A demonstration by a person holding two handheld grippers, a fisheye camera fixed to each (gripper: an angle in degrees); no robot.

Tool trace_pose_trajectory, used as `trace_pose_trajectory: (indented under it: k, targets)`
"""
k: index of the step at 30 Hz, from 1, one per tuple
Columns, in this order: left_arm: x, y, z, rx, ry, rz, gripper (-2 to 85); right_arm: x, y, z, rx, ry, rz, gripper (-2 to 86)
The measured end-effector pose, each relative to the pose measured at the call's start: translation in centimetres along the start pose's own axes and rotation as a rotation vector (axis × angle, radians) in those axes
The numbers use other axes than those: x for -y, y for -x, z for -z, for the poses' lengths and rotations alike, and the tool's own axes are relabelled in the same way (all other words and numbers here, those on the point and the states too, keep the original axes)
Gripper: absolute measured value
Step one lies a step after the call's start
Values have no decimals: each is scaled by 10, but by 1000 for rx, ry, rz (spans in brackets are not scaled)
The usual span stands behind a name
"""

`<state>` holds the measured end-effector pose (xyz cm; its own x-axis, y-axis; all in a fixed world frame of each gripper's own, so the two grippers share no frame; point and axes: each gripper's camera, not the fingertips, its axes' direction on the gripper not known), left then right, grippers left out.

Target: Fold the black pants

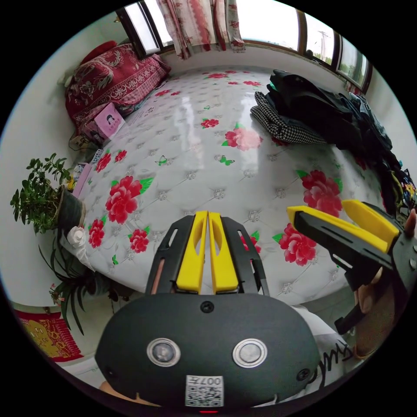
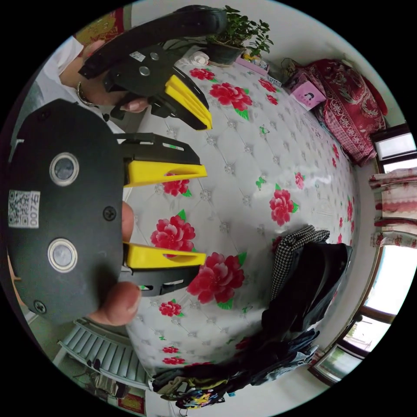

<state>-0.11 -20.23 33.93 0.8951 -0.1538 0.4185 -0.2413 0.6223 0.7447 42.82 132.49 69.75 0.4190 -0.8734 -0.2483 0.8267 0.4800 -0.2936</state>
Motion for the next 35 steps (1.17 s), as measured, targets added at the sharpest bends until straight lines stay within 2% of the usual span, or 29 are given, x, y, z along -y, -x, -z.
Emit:
trace_pose_trajectory:
  k: [10, 16, 35]
  targets:
    - [-10, 8, 4, -11, -8, -1, -10, -12, 12, -16, -2, -4, 26, 199]
    - [-10, 11, 5, -20, -3, -11, -10, -11, 9, -26, 17, 53, -40, 200]
    - [19, 11, -5, -50, -14, -3, -10, -23, 21, -54, -8, 1, 20, 204]
